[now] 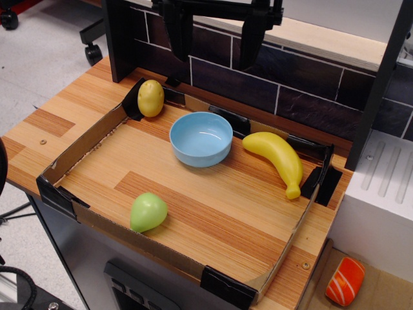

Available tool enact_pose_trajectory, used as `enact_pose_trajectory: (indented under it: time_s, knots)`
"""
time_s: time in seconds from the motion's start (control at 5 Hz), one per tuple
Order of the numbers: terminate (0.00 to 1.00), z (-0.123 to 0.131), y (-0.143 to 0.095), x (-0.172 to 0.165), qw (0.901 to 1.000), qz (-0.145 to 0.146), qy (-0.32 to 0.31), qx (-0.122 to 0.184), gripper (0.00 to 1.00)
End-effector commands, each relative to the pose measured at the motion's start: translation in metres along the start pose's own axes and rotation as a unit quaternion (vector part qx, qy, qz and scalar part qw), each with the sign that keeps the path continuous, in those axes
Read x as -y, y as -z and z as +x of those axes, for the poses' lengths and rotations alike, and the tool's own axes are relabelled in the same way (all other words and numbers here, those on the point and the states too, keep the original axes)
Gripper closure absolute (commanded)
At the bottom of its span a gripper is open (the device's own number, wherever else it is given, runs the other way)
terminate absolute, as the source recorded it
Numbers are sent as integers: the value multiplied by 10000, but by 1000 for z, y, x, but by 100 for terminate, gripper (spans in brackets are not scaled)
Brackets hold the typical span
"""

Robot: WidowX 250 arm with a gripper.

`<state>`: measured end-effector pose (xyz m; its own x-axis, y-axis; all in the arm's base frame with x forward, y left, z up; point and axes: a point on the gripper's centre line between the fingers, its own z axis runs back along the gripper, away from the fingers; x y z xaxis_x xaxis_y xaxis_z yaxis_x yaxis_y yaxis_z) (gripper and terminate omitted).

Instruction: Put pear in bowl

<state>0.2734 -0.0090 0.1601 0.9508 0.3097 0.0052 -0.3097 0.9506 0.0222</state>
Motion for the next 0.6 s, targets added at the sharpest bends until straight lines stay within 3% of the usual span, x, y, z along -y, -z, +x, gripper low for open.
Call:
enact_pose_trajectory:
  time_s: [0.0, 0.4]
  knots:
    - [0, 0, 0, 0, 10000, 0, 0, 0, 0]
    - [0, -29, 37, -47, 9981, -23, 599, 110, 0]
